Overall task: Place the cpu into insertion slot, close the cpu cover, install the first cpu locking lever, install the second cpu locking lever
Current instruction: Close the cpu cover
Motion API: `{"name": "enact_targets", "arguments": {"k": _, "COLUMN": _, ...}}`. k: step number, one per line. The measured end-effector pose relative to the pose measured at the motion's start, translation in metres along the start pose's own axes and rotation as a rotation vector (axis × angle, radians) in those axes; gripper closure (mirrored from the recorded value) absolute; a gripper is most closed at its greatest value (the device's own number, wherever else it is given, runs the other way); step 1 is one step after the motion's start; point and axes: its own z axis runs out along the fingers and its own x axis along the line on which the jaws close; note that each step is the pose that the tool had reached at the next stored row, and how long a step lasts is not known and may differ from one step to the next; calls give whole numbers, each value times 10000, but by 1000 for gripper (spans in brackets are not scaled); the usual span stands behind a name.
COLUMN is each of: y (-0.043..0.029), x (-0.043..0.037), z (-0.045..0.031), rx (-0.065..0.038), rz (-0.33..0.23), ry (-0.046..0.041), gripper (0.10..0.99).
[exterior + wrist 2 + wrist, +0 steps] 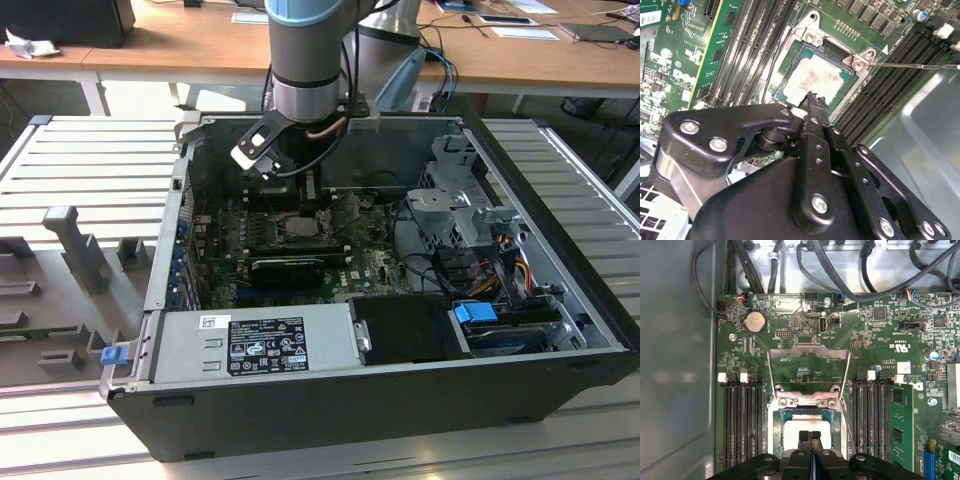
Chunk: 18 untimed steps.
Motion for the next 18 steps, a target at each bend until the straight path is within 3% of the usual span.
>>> {"name": "enact_targets", "arguments": {"k": 18, "y": 49, "x": 7, "z": -197, "rx": 0, "rz": 1, "ry": 14, "gripper": 980}}
